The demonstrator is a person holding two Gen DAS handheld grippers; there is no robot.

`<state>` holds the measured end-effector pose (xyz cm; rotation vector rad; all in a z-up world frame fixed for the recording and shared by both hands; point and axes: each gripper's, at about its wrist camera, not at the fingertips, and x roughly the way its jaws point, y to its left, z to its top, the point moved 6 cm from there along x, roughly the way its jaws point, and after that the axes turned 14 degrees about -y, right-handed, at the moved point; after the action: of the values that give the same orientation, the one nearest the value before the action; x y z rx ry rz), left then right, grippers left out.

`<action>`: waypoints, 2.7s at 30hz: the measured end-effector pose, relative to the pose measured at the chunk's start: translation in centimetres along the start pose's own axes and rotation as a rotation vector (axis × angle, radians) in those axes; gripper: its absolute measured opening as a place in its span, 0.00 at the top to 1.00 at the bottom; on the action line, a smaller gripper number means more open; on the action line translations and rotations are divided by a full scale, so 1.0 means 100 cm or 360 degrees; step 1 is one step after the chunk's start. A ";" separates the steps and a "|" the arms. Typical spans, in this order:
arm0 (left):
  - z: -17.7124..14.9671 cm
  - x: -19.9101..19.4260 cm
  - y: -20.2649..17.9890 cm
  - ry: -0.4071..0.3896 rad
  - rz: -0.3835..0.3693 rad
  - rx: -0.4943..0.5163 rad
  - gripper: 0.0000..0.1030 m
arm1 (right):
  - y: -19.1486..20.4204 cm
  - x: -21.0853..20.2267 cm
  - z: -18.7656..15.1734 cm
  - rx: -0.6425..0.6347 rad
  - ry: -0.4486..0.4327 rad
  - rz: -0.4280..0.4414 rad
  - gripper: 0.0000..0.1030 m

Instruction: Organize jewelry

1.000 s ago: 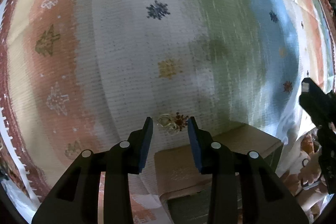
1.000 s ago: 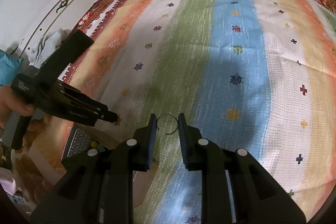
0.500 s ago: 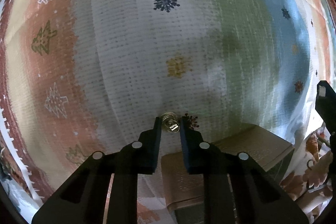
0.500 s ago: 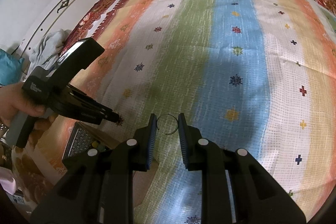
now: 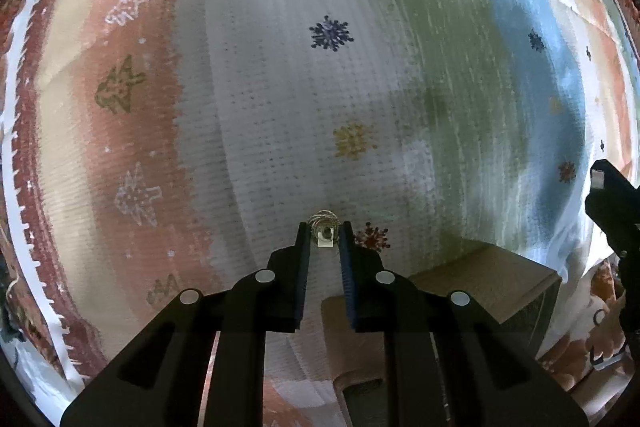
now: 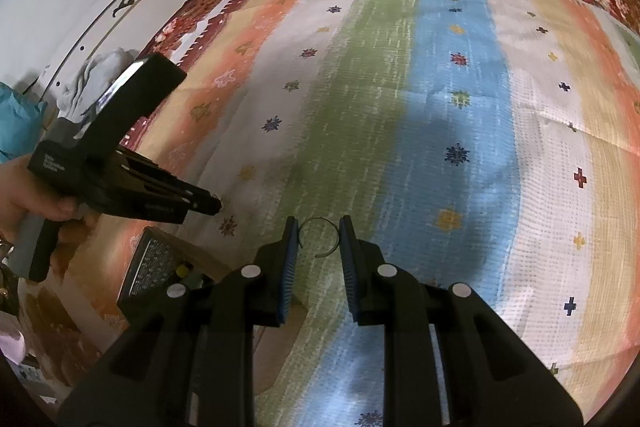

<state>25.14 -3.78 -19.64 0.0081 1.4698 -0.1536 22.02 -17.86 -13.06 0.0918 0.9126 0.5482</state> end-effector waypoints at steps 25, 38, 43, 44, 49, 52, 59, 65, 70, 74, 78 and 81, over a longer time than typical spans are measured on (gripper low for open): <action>-0.045 -0.125 0.003 -0.0636 -0.0025 0.0002 0.86 | 0.062 -0.038 -0.001 -0.0211 -0.0186 0.0081 0.78; -0.108 -0.128 -0.019 -0.1100 -0.0108 0.0079 0.86 | 0.084 -0.073 -0.036 -0.0139 -0.0362 0.0081 0.78; -0.123 -0.117 -0.026 -0.1220 -0.0203 0.0108 0.86 | 0.081 -0.080 -0.055 -0.0156 -0.0416 0.0007 0.78; -0.124 -0.121 -0.032 -0.1243 -0.0237 0.0128 0.86 | 0.082 -0.082 -0.057 -0.0158 -0.0439 -0.0004 0.78; -0.131 -0.141 -0.051 -0.1467 -0.0163 0.0280 0.86 | 0.089 -0.091 -0.061 -0.0204 -0.0544 -0.0057 0.78; -0.135 -0.142 -0.060 -0.1492 -0.0175 0.0316 0.85 | 0.093 -0.094 -0.062 -0.0226 -0.0592 -0.0072 0.78; -0.138 -0.141 -0.064 -0.1520 -0.0121 0.0381 0.85 | 0.094 -0.090 -0.064 -0.0249 -0.0583 -0.0067 0.78; -0.138 -0.140 -0.063 -0.1513 -0.0135 0.0364 0.80 | 0.096 -0.085 -0.067 -0.0262 -0.0555 -0.0046 0.78; -0.137 -0.138 -0.062 -0.1505 -0.0107 0.0363 0.53 | 0.092 -0.090 -0.064 -0.0245 -0.0590 -0.0066 0.49; -0.140 -0.138 -0.062 -0.1512 -0.0073 0.0387 0.44 | 0.086 -0.097 -0.061 -0.0209 -0.0630 -0.0086 0.40; -0.143 -0.143 -0.060 -0.1542 -0.0068 0.0381 0.36 | 0.081 -0.103 -0.064 -0.0195 -0.0649 -0.0122 0.31; -0.143 -0.145 -0.056 -0.1563 -0.0067 0.0360 0.30 | 0.076 -0.108 -0.066 -0.0181 -0.0664 -0.0155 0.19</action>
<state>9.05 -6.52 -6.25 0.0749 0.4685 -0.3052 8.54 -17.59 -7.01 0.0551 0.4757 0.4660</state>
